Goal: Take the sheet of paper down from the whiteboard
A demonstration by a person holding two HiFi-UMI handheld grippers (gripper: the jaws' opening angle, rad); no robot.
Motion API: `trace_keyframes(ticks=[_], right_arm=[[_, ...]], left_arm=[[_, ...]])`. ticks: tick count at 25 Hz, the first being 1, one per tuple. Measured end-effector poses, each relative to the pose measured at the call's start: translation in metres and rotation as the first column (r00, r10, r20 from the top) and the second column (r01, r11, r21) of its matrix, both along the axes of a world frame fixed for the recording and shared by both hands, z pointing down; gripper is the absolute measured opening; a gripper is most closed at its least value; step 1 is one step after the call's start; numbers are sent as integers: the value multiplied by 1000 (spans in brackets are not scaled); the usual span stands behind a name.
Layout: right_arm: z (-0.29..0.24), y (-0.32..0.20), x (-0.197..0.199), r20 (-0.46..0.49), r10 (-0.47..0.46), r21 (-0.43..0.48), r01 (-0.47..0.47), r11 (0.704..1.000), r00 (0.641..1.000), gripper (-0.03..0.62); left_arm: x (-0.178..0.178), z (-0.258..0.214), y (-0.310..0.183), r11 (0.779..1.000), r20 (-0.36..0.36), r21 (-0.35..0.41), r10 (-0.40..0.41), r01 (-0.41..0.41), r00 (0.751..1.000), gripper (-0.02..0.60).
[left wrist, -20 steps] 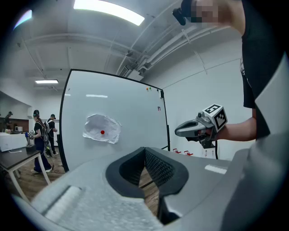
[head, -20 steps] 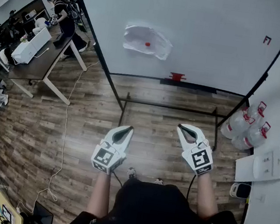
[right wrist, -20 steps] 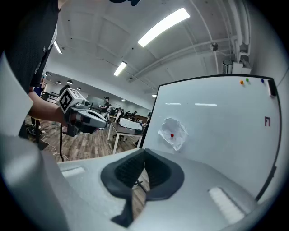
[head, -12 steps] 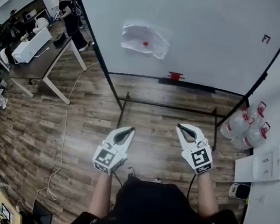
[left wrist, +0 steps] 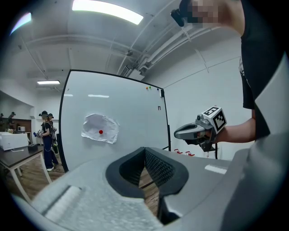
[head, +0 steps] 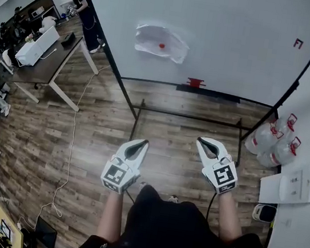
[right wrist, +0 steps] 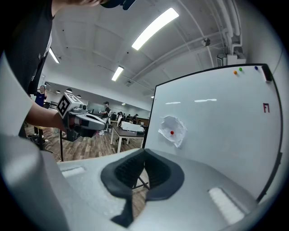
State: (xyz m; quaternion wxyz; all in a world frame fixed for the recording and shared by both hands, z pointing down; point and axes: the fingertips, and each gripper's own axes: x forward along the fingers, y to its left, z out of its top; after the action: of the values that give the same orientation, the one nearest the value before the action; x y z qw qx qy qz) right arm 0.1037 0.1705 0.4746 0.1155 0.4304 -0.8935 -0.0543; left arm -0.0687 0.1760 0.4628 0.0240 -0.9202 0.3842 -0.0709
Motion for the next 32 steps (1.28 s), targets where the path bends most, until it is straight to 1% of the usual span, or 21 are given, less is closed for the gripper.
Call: trace_keyframes(ticks=[2, 7, 10, 13, 16, 20, 26, 32], right_arm=[[4, -1, 0, 4, -3, -15, 3, 1000, 1000, 3], [11, -3, -9, -3, -27, -37, 27, 999, 1000, 3], [13, -10, -15, -16, -32, -44, 31, 999, 999, 3], [16, -16, -19, -28, -27, -49, 25, 998, 999, 3], [17, -31, -16, -35, 7, -53, -9, 999, 999, 3], [8, -57, -12, 6, 47, -55, -46, 997, 999, 3], [5, -97, -24, -37, 57, -39, -59, 998, 998, 3], [11, -134, -34, -51, 67, -50, -70, 996, 996, 3]], left_arm=[[-2, 2, 0, 1000, -4, -6, -7, 7, 1000, 12], [-4, 19, -3, 998, -29, -64, 8, -10, 1000, 11], [-7, 26, -15, 997, -34, -73, -3, 0, 999, 11], [-9, 25, -27, 998, -55, -65, 1, -5, 999, 11], [-8, 26, -45, 997, -65, -69, 20, -24, 998, 11], [-6, 28, -71, 996, -68, -75, 43, -48, 997, 11], [-14, 29, -112, 993, -79, -86, 69, -76, 994, 11], [-23, 29, -155, 992, -86, -87, 82, -90, 993, 11]])
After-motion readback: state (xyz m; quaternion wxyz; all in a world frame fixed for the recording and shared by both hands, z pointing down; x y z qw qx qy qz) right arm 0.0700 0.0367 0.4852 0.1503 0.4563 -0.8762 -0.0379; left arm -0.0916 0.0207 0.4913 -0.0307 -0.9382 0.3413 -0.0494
